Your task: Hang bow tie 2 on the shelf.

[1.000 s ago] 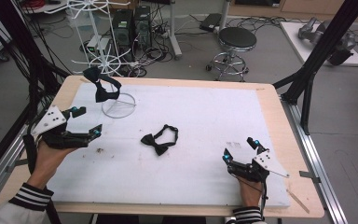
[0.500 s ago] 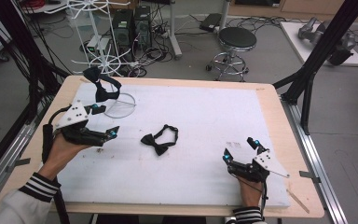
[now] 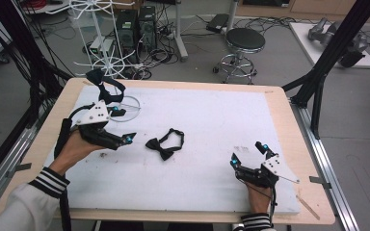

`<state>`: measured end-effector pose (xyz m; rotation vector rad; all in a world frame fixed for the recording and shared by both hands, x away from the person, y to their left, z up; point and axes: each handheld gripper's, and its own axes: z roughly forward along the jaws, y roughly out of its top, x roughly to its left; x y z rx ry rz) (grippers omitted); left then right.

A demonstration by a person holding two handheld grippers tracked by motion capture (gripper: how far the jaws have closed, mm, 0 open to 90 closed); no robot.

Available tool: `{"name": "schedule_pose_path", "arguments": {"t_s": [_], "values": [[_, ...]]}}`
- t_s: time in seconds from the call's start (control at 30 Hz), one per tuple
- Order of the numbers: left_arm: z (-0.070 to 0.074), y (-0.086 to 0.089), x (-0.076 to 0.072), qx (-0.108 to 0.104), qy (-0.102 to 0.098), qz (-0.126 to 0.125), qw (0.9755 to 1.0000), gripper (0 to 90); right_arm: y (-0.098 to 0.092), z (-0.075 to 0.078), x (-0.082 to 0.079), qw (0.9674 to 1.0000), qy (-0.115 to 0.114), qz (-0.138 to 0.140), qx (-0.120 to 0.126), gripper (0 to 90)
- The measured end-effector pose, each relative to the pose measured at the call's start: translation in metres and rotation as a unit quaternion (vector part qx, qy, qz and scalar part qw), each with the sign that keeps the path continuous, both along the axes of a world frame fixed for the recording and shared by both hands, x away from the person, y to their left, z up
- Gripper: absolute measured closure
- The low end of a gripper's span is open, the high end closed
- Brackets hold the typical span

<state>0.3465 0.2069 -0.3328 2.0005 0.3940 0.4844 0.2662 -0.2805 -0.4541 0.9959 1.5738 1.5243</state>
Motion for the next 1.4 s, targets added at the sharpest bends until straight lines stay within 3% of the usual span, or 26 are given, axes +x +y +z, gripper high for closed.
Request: {"name": "schedule_pose_path", "arguments": {"t_s": [0.13, 0.2, 0.3, 0.57, 0.83, 1.03, 1.23, 1.37, 1.4], "values": [[-0.001, -0.006, 0.008, 0.013, 0.02, -0.031, 0.9992, 15.1, 0.0, 0.0, 0.0, 1.0, 0.001, 0.002, 0.0, 2.9], [-0.004, -0.009, 0.012, 0.012, 0.035, -0.053, 0.9979, 15.1, 0.0, 0.0, 0.0, 1.0, 0.001, 0.002, 0.0, 2.9], [-0.009, -0.016, 0.017, 0.025, 0.045, -0.067, 0.9964, 15.1, 0.0, 0.0, 0.0, 1.0, 0.002, 0.001, 0.002, 2.9], [-0.014, -0.033, 0.025, 0.057, 0.054, -0.086, 0.9932, 15.1, 0.0, 0.0, 0.0, 1.0, 0.002, 0.002, 0.002, 2.9], [-0.017, -0.047, 0.033, 0.071, 0.067, -0.098, 0.9904, 15.9, 0.0, 0.0, 0.0, 1.0, 0.002, 0.002, 0.003, 2.9], [-0.027, -0.059, 0.037, 0.096, 0.081, -0.115, 0.9853, 16.7, 0.0, 0.0, 0.0, 1.0, 0.002, 0.002, 0.003, 2.9], [-0.033, -0.075, 0.038, 0.12, 0.08, -0.144, 0.979, 20.8, 0.0, 0.0, -0.001, 1.0, 0.001, 0.002, 0.003, 2.9], [-0.035, -0.082, 0.04, 0.121, 0.089, -0.145, 0.9779, 21.2, 0.0, 0.0, -0.001, 1.0, 0.001, 0.002, 0.003, 2.9], [-0.035, -0.083, 0.041, 0.131, 0.086, -0.15, 0.9762, 21.3, 0.0, 0.0, -0.001, 1.0, 0.002, 0.002, 0.004, 2.9]]}}
